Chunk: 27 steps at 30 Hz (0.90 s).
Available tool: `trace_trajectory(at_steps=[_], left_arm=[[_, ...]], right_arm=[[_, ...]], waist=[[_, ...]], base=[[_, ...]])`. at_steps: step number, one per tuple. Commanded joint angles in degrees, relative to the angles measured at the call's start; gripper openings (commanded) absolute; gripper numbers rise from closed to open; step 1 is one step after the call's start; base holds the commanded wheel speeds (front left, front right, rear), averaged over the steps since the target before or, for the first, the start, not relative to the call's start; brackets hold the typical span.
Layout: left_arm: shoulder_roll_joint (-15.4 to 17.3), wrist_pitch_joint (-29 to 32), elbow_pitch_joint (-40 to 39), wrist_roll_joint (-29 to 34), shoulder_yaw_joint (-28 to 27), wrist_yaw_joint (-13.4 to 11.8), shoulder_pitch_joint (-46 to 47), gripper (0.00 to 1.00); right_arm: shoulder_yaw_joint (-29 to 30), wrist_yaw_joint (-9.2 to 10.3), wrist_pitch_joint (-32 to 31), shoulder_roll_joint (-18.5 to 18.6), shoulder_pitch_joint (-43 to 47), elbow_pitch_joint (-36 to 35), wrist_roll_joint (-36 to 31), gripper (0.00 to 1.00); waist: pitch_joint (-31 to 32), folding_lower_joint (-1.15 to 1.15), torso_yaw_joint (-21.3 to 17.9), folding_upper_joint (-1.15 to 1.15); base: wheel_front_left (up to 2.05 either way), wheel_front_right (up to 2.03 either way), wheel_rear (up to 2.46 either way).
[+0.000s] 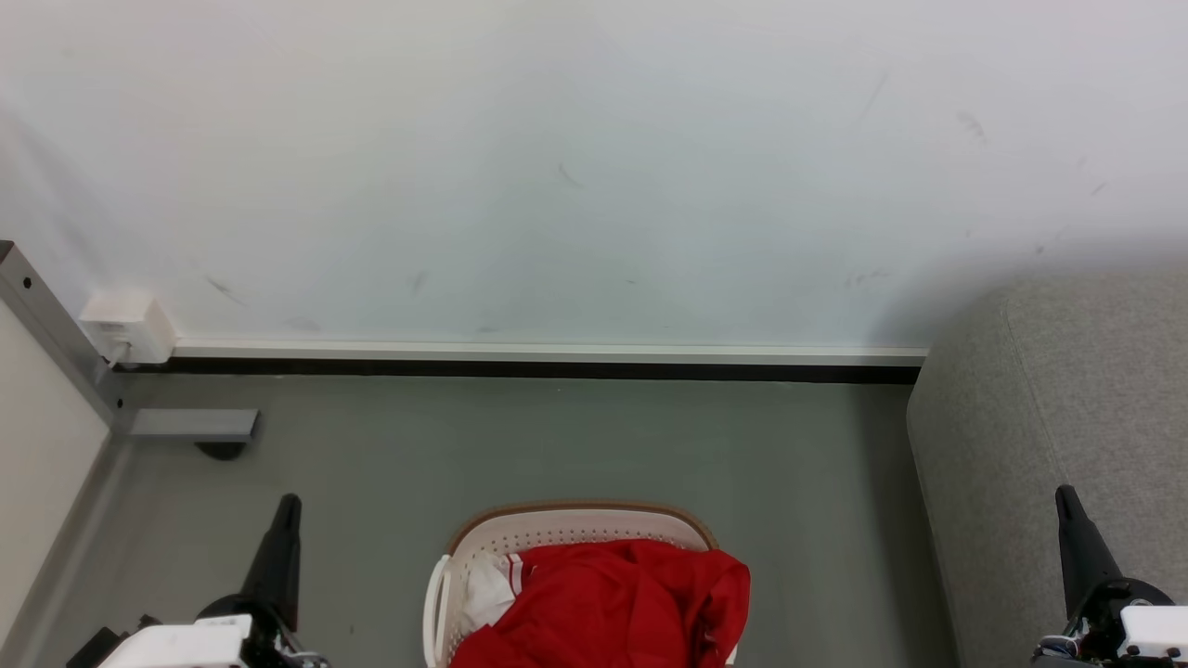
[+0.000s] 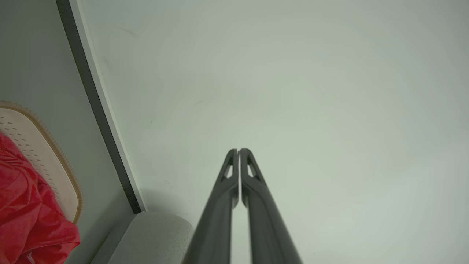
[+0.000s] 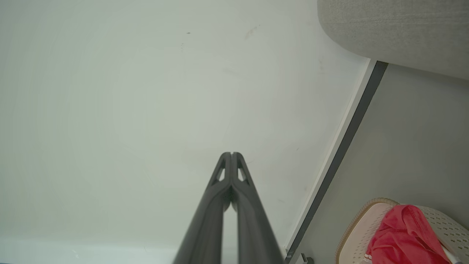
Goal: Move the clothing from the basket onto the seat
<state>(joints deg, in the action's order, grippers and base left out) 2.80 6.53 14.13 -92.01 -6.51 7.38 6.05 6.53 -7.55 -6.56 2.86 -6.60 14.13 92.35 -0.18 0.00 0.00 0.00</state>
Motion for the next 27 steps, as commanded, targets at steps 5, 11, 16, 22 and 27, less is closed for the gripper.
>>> trace_trajectory(at_steps=[5, 11, 16, 22, 27], left_arm=[[0.2, 0.2, -0.2, -0.8, -0.1, 0.3, 0.4, 0.0], [0.2, 0.2, -0.2, -0.8, -0.1, 0.3, 0.4, 0.0], [0.2, 0.2, -0.2, -0.8, -0.1, 0.3, 0.4, 0.0], [0.2, 0.2, -0.2, -0.8, -0.1, 0.3, 0.4, 0.0], [0.2, 0.2, -0.2, -0.8, -0.1, 0.3, 0.4, 0.0]], right_arm=[[0.1, 0.14, -0.1, 0.0, 0.9, -0.3, 0.1, 0.0], [0.1, 0.14, -0.1, 0.0, 0.9, -0.3, 0.1, 0.0], [0.1, 0.14, -0.1, 0.0, 0.9, -0.3, 0.1, 0.0], [0.1, 0.14, -0.1, 0.0, 0.9, -0.3, 0.1, 0.0], [0.1, 0.14, -0.1, 0.0, 0.9, -0.3, 0.1, 0.0]], waist=[[0.0, 0.0, 0.0, 0.0], [0.0, 0.0, 0.0, 0.0], [0.0, 0.0, 0.0, 0.0], [0.0, 0.0, 0.0, 0.0], [0.0, 0.0, 0.0, 0.0]], base=[[0.0, 0.0, 0.0], [0.0, 0.0, 0.0], [0.0, 0.0, 0.0], [0.0, 0.0, 0.0], [0.0, 0.0, 0.0]])
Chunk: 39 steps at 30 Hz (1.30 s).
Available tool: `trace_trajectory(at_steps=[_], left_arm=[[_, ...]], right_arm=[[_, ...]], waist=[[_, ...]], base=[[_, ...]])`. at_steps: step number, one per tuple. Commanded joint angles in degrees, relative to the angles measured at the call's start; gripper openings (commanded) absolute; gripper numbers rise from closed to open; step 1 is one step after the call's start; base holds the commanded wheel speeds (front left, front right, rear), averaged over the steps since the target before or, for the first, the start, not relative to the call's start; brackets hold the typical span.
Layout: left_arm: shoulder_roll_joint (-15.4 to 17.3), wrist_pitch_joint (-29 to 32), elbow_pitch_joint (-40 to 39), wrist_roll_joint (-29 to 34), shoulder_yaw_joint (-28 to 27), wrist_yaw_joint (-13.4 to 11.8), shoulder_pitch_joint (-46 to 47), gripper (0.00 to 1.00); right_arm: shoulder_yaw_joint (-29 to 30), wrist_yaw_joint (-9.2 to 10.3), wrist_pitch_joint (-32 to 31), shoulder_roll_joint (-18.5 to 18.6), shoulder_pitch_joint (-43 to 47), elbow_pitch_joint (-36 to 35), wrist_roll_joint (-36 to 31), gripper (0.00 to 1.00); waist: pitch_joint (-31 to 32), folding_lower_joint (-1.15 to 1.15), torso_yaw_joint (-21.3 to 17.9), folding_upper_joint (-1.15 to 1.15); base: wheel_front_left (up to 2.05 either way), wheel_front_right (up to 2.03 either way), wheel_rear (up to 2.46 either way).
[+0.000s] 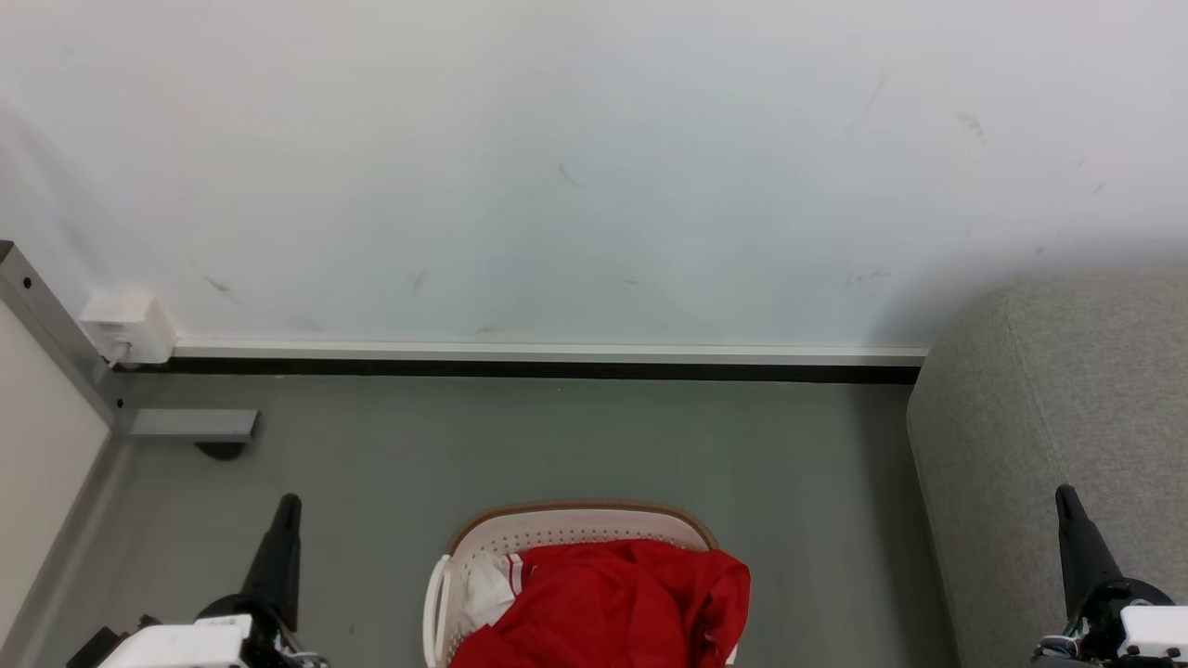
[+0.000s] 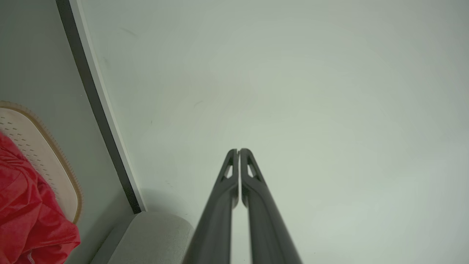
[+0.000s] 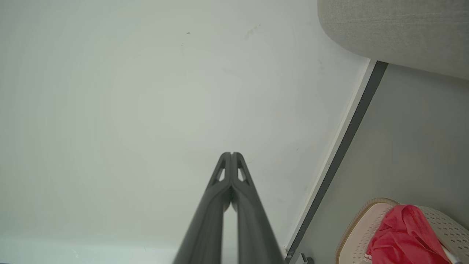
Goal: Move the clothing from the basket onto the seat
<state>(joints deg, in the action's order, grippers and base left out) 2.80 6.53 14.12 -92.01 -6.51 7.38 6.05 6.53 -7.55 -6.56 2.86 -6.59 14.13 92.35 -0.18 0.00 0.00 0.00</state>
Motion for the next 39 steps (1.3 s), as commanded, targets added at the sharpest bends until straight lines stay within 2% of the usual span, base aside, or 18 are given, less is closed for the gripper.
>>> trace_trajectory(at_steps=[1, 4, 5, 14, 24, 39], left_arm=[[0.2, 0.2, -0.2, -0.8, -0.1, 0.3, 0.4, 0.0], [0.2, 0.2, -0.2, -0.8, -0.1, 0.3, 0.4, 0.0], [0.0, -0.1, 0.1, 0.0, 0.0, 0.0, -0.1, 1.0], [-0.2, -1.9, 0.1, 0.1, 0.6, -0.1, -0.9, 1.0], [-0.2, -4.7, -1.9, 4.0, 0.7, -0.1, -0.9, 1.0], [-0.1, -8.2, -5.0, 20.1, 1.5, 0.0, -1.4, 1.0]], right_arm=[[0.1, 0.14, -0.1, 0.0, 0.9, -0.3, 0.1, 0.0], [0.1, 0.14, -0.1, 0.0, 0.9, -0.3, 0.1, 0.0], [0.0, 0.0, 0.0, 0.0, 0.0, 0.2, 0.0, 1.0], [-1.6, 0.01, 1.6, -0.2, 0.2, -0.3, 0.1, 1.0], [-5.4, 0.02, 4.6, 0.7, -0.3, -3.0, -2.8, 1.0], [-9.2, 0.03, 8.2, 2.0, -1.0, -4.9, -13.8, 1.0]], waist=[[0.0, 0.0, 0.0, 0.0], [0.0, 0.0, 0.0, 0.0], [0.0, 0.0, 0.0, 0.0], [0.0, 0.0, 0.0, 0.0], [0.0, 0.0, 0.1, 0.0], [0.0, 0.0, 0.1, 0.0]], base=[[0.0, 0.0, 0.0], [0.0, 0.0, 0.0], [0.0, 0.0, 0.0], [0.0, 0.0, 0.0], [0.0, 0.0, 0.0], [0.0, 0.0, 0.0]])
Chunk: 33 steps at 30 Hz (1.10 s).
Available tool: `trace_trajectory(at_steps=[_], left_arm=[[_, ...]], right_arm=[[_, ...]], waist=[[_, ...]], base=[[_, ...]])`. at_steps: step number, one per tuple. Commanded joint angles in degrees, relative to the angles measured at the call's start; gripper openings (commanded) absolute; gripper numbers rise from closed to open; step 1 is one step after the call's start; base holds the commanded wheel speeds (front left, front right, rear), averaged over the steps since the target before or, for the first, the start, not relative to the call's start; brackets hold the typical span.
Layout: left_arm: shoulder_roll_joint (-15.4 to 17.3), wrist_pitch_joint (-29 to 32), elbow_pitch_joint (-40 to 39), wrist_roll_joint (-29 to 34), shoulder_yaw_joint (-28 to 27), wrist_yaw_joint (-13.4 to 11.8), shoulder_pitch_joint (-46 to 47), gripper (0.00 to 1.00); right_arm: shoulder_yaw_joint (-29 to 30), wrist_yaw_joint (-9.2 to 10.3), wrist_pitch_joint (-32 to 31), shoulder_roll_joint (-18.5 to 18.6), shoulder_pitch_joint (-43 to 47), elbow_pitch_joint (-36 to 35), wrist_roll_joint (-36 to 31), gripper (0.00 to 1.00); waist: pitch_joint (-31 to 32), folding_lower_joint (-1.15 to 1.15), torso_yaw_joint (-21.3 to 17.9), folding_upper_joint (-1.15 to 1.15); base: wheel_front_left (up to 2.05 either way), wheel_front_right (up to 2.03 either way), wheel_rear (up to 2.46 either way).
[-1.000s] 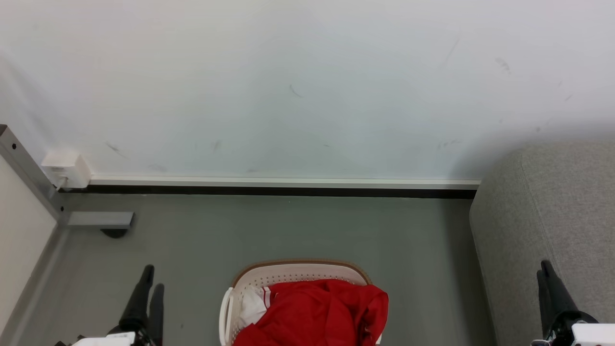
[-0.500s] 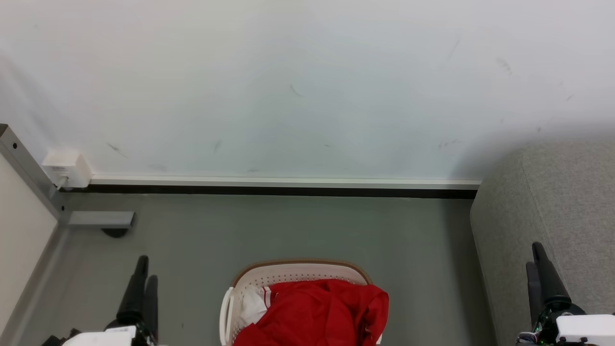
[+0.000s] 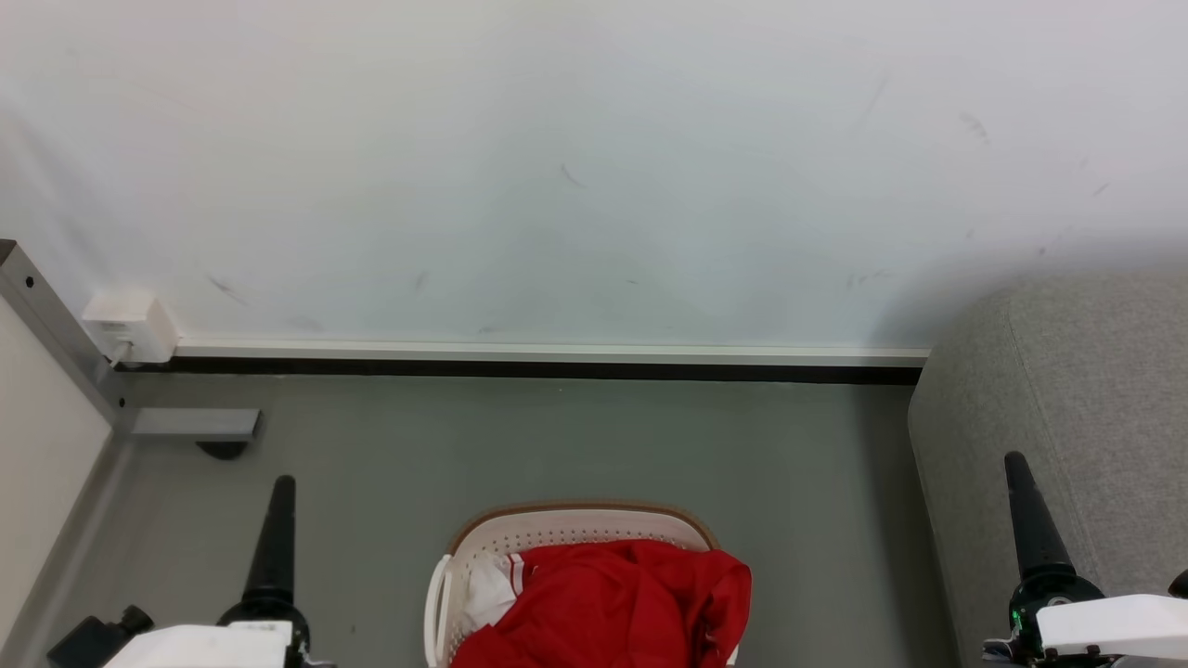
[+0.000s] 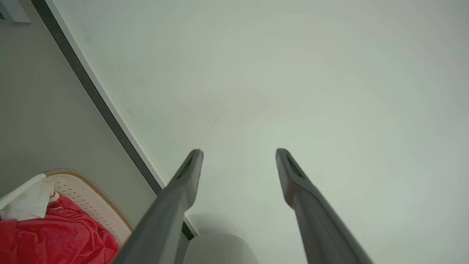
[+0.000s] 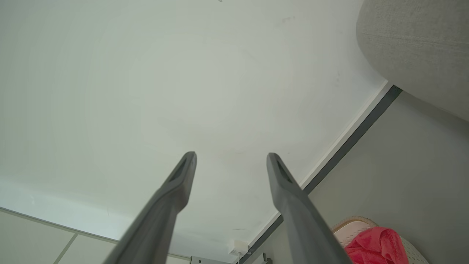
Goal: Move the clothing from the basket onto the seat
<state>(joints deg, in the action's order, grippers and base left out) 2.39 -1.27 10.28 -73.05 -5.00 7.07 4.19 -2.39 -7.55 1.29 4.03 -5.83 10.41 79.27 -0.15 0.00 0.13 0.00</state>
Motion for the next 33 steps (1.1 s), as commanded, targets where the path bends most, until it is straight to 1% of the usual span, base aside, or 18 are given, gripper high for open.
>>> trace_trajectory(at_steps=[1, 12, 19, 22, 28, 33], left_arm=[[0.3, -0.6, -1.4, 2.4, 0.1, 0.2, 0.5, 1.0], [0.4, -2.9, -3.1, 17.6, 1.7, -1.3, -0.1, 1.0], [0.4, -4.2, -3.9, 25.3, 2.3, -2.5, -0.3, 1.0], [0.4, -4.7, -4.1, 28.6, 2.6, -3.1, -0.4, 1.0], [0.5, -5.8, -3.8, 36.3, 3.2, -4.5, -0.8, 1.0], [0.7, -6.6, -3.7, 41.5, 3.9, -5.4, -1.1, 1.0]], right_arm=[[-0.5, 0.03, 0.6, 1.0, -1.8, -1.3, -1.5, 1.0], [-2.9, 0.04, 2.8, 2.3, -2.4, -0.6, -11.7, 1.0], [-4.6, 0.05, 4.1, 2.9, -2.6, 0.2, -18.0, 1.0], [-5.5, 0.05, 4.7, 3.5, -2.9, 0.7, -22.1, 1.0], [-6.3, 0.06, 5.7, 2.9, -2.8, 1.0, -29.0, 1.0], [-6.8, 0.06, 6.5, 2.9, -2.7, 1.0, -33.7, 1.0]], waist=[[0.0, 0.0, 0.0, 0.0], [0.1, 0.0, 0.0, 0.0], [0.2, 0.0, -0.1, 0.0], [0.2, 0.0, -0.1, 0.0], [0.5, 0.0, -0.1, 0.0], [0.8, 0.0, -0.1, 0.0]], base=[[0.0, 0.0, 0.0], [0.0, 0.0, 0.0], [0.0, 0.0, 0.0], [0.0, 0.0, 0.0], [0.0, 0.0, 0.0], [0.0, 0.0, 0.0]])
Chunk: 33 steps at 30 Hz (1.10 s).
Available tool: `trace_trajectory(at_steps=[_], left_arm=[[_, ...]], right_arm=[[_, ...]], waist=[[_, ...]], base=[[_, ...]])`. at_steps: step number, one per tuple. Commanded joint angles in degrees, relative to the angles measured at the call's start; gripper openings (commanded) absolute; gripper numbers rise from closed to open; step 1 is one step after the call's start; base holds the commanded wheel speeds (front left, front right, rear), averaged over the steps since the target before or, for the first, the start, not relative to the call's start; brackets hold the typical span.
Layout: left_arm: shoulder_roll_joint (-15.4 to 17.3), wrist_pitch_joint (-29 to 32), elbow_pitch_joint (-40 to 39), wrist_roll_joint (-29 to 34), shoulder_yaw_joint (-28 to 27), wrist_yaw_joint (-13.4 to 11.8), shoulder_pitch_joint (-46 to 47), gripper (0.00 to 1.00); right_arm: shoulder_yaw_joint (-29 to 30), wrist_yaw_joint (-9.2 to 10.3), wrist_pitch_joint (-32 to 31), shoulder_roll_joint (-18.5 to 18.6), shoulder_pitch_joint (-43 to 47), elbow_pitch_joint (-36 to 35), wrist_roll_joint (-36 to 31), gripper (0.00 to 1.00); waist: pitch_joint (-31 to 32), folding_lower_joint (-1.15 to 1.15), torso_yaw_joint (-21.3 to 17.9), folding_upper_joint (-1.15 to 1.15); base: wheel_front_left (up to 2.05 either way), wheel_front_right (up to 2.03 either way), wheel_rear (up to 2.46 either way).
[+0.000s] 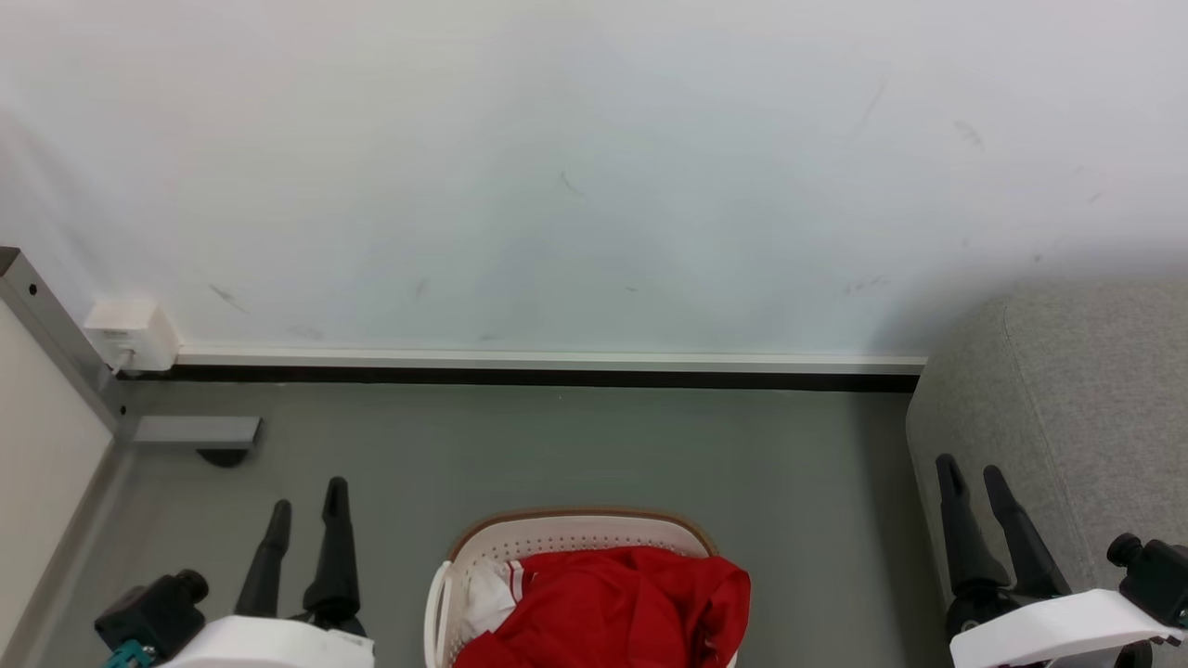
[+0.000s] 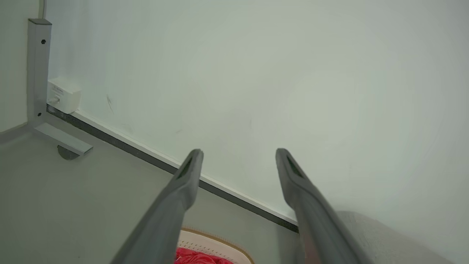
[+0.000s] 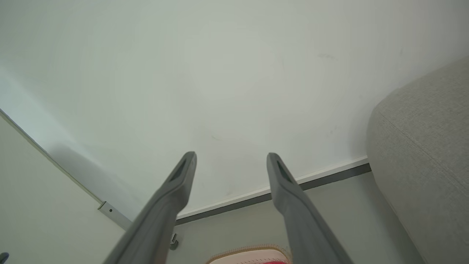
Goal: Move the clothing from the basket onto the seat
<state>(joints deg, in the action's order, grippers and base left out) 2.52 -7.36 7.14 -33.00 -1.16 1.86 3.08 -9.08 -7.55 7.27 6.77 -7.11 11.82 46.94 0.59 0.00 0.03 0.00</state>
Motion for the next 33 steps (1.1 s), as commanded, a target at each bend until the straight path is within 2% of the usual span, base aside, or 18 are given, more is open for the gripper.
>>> trace_trajectory(at_steps=[1, 14, 33], left_arm=[[0.6, -0.6, -0.6, 2.4, 0.2, -0.4, -0.1, 1.0], [1.9, -2.6, -0.3, 11.5, 2.4, -3.2, -0.7, 1.0], [3.0, -5.1, -0.6, 20.8, 4.3, -5.3, -1.7, 1.0]], right_arm=[[-0.1, 0.06, 0.6, 0.2, -1.3, -0.4, -2.3, 1.0], [1.4, 0.07, 2.6, -0.5, -0.8, 0.3, -12.6, 1.0], [-2.0, 0.09, 5.0, 0.0, -1.1, 1.6, -19.1, 1.0]], waist=[[0.1, 0.0, 0.0, 0.0], [0.5, 0.0, 0.0, 0.0], [1.2, 0.0, -0.1, 0.0]], base=[[0.0, 0.0, 0.0], [0.0, 0.0, 0.0], [0.0, 0.0, 0.0]])
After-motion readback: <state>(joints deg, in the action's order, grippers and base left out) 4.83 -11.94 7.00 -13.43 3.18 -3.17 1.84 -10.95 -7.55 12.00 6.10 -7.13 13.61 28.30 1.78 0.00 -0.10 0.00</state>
